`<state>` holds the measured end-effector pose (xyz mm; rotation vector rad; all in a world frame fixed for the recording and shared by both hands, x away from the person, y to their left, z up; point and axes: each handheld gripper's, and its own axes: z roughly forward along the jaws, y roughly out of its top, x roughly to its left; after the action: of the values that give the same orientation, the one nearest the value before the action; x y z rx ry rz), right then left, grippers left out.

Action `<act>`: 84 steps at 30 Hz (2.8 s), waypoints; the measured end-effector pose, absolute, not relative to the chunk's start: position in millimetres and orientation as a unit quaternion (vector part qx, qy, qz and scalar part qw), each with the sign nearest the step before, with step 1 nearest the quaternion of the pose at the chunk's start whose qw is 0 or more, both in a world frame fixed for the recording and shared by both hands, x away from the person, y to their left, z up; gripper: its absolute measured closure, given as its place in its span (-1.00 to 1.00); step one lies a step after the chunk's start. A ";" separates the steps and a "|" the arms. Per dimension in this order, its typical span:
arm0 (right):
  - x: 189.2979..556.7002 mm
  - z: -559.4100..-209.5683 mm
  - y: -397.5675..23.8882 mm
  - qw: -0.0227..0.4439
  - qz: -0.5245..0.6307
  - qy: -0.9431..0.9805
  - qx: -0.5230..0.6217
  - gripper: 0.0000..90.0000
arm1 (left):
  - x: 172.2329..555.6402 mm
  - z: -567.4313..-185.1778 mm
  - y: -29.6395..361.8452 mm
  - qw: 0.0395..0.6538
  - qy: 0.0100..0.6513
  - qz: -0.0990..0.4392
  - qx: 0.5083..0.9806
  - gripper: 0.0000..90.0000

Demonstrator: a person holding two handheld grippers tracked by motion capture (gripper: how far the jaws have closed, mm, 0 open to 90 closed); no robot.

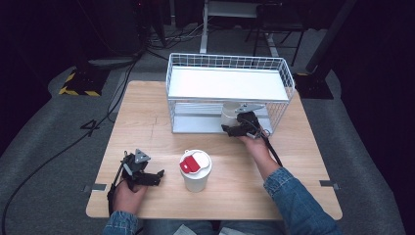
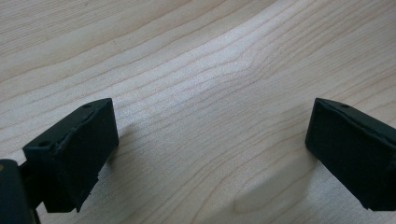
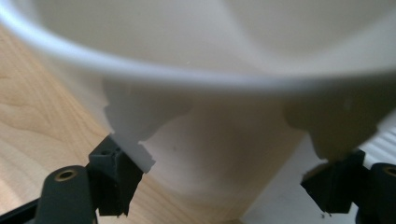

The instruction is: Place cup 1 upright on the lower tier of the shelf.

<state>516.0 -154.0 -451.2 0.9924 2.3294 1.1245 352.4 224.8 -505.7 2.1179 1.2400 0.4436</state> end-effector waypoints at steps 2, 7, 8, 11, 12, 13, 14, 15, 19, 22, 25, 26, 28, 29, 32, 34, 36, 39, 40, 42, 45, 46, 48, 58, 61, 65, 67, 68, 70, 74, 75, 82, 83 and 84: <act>520.7 -452.8 -154.6 0.189 0.397 0.825 0.356 -0.47 | 352.5 -505.7 224.9 0.318 0.471 0.169 0.805 -0.93; 528.4 -456.3 -154.5 0.197 0.391 0.826 0.356 -0.47 | 352.5 -505.6 224.9 0.318 0.471 0.170 0.805 -0.93; 529.4 -457.0 -154.5 0.197 0.391 0.825 0.358 -0.47 | 352.5 -505.6 224.9 0.318 0.471 0.170 0.805 -0.93; 532.1 -459.3 -154.7 0.199 0.388 0.825 0.360 -0.47 | 352.5 -505.7 224.9 0.318 0.471 0.169 0.805 -0.93; 534.2 -461.5 -154.8 0.199 0.388 0.823 0.364 -0.47 | 352.6 -505.6 224.9 0.318 0.471 0.169 0.805 -0.93; 534.2 -461.5 -154.8 0.199 0.388 0.823 0.364 -0.47 | 352.6 -505.6 224.9 0.318 0.471 0.169 0.805 -0.93; 534.9 -462.1 -154.8 0.198 0.388 0.823 0.366 -0.47 | 352.5 -505.7 224.8 0.318 0.471 0.169 0.805 -0.93; 536.3 -463.5 -155.0 0.201 0.389 0.821 0.368 -0.47 | 352.5 -505.7 224.8 0.319 0.471 0.169 0.805 -0.93; 539.0 -466.1 -155.1 0.201 0.389 0.820 0.370 -0.47 | 352.4 -505.7 224.8 0.318 0.471 0.168 0.805 -0.93; 540.4 -467.2 -154.4 0.199 0.387 0.821 0.370 -0.47 | 352.4 -505.6 224.8 0.318 0.471 0.168 0.805 -0.93; 541.1 -468.0 -152.8 0.200 0.388 0.820 0.370 -0.47 | 352.5 -505.7 224.8 0.318 0.471 0.169 0.805 -0.93; 542.2 -469.0 -152.1 0.200 0.386 0.821 0.370 -0.47 | 352.5 -505.7 224.8 0.319 0.471 0.169 0.805 -0.93; 543.4 -470.3 -151.7 0.199 0.384 0.822 0.372 -0.47 | 352.5 -505.7 224.8 0.319 0.471 0.169 0.805 -0.93; 543.4 -470.3 -151.7 0.199 0.384 0.822 0.372 -0.47 | 352.5 -505.7 224.9 0.318 0.471 0.169 0.805 -0.93; 545.2 -472.1 -151.6 0.199 0.384 0.820 0.376 -0.47 | 352.5 -505.7 224.8 0.319 0.471 0.169 0.805 -0.93; 546.2 -473.0 -152.1 0.197 0.383 0.821 0.376 -0.47 | 352.5 -505.7 224.8 0.319 0.471 0.169 0.805 -0.93; 546.7 -474.5 -151.8 0.196 0.383 0.820 0.378 -0.47 | 352.5 -505.7 224.8 0.318 0.471 0.169 0.805 -0.93; 547.5 -475.7 -152.2 0.193 0.383 0.820 0.380 -0.47 | 352.5 -505.7 224.8 0.319 0.471 0.169 0.805 -0.93; 547.7 -475.8 -152.3 0.193 0.384 0.819 0.380 -0.47 | 352.5 -505.6 224.9 0.318 0.471 0.171 0.805 -0.93; 548.2 -476.0 -152.7 0.192 0.384 0.819 0.381 -0.47 | 352.5 -505.7 224.8 0.318 0.471 0.169 0.805 -0.93; 549.1 -476.8 -153.6 0.187 0.388 0.816 0.385 -0.48 | 352.5 -505.6 224.9 0.317 0.471 0.170 0.805 -0.93; 549.3 -476.9 -153.9 0.184 0.389 0.815 0.387 -0.48 | 352.5 -505.7 224.8 0.319 0.471 0.169 0.805 -0.93; 549.7 -477.1 -154.6 0.182 0.390 0.815 0.388 -0.48 | 352.5 -505.7 224.8 0.318 0.471 0.169 0.805 -0.93; 547.2 -475.4 -152.9 0.204 0.376 0.816 0.388 -0.78 | 352.5 -505.7 224.8 0.318 0.471 0.169 0.805 -0.93; 546.4 -475.3 -152.6 0.207 0.373 0.817 0.387 -0.85 | 352.5 -505.7 224.8 0.319 0.471 0.169 0.805 -0.93; 543.2 -473.8 -154.2 0.210 0.377 0.811 0.396 -0.93 | 352.5 -505.7 224.7 0.319 0.471 0.169 0.805 -0.93; 540.1 -471.4 -158.0 0.211 0.383 0.804 0.402 -0.94 | 352.3 -505.9 224.4 0.319 0.473 0.168 0.804 -0.93; 539.0 -470.6 -159.5 0.212 0.386 0.803 0.401 -0.94 | 352.3 -505.8 224.4 0.319 0.473 0.168 0.804 -0.93; 535.7 -468.5 -163.2 0.212 0.391 0.801 0.401 -0.94 | 352.3 -505.8 224.5 0.319 0.473 0.168 0.804 -0.93; 528.2 -463.9 -169.3 0.208 0.396 0.801 0.398 -0.94 | 352.3 -505.8 224.4 0.319 0.473 0.168 0.804 -0.93; 524.4 -461.6 -171.7 0.206 0.397 0.801 0.398 -0.94 | 352.3 -505.8 224.5 0.319 0.472 0.168 0.804 -0.93; 510.6 -451.8 -181.5 0.202 0.408 0.801 0.388 -0.94 | 352.2 -505.8 224.4 0.319 0.473 0.168 0.804 -0.93; 507.9 -449.8 -183.4 0.203 0.409 0.801 0.387 -0.94 | 352.2 -505.8 224.4 0.319 0.473 0.168 0.804 -0.93; 505.1 -448.0 -185.3 0.203 0.411 0.801 0.385 -0.94 | 352.2 -505.8 224.4 0.319 0.473 0.168 0.804 -0.93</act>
<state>505.1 -185.3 -448.0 1.0740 2.2362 1.1475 352.2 224.4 -505.8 2.1134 1.2432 0.4417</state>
